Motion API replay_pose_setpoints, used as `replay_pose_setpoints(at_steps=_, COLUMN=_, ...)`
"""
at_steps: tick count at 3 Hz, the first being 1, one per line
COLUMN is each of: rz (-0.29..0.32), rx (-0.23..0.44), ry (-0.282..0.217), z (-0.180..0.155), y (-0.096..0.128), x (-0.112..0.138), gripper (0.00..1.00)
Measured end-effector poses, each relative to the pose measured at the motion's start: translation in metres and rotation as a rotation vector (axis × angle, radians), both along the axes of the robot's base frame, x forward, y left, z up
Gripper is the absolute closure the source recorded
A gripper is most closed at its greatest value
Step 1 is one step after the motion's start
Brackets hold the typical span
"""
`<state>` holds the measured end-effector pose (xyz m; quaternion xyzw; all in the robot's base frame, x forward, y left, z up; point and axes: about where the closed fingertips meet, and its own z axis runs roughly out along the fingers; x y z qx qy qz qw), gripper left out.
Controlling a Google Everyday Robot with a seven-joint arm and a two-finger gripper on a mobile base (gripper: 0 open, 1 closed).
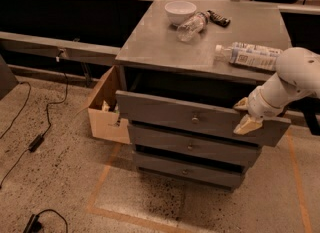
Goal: Open top drawer
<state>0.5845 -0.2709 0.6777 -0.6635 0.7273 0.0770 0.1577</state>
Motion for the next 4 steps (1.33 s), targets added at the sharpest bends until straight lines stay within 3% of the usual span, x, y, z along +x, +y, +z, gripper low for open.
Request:
replay_pose_setpoints(at_steps=1, rz=-0.010, rx=0.017, ry=0.039, z=0.011, y=0.005, x=-0.035, gripper=0.93)
replay_pose_setpoints(at_steps=2, rz=-0.010, rx=0.017, ry=0.039, z=0.011, y=0.005, x=-0.035, gripper=1.00)
replay_pose_setpoints(at_steps=3, rz=-0.010, rx=0.017, ry=0.039, z=0.011, y=0.005, x=-0.035, gripper=0.82)
replay_pose_setpoints(at_steps=4, rz=-0.031, rx=0.036, ry=0.036, z=0.033, y=0.012, x=-0.059, gripper=0.59)
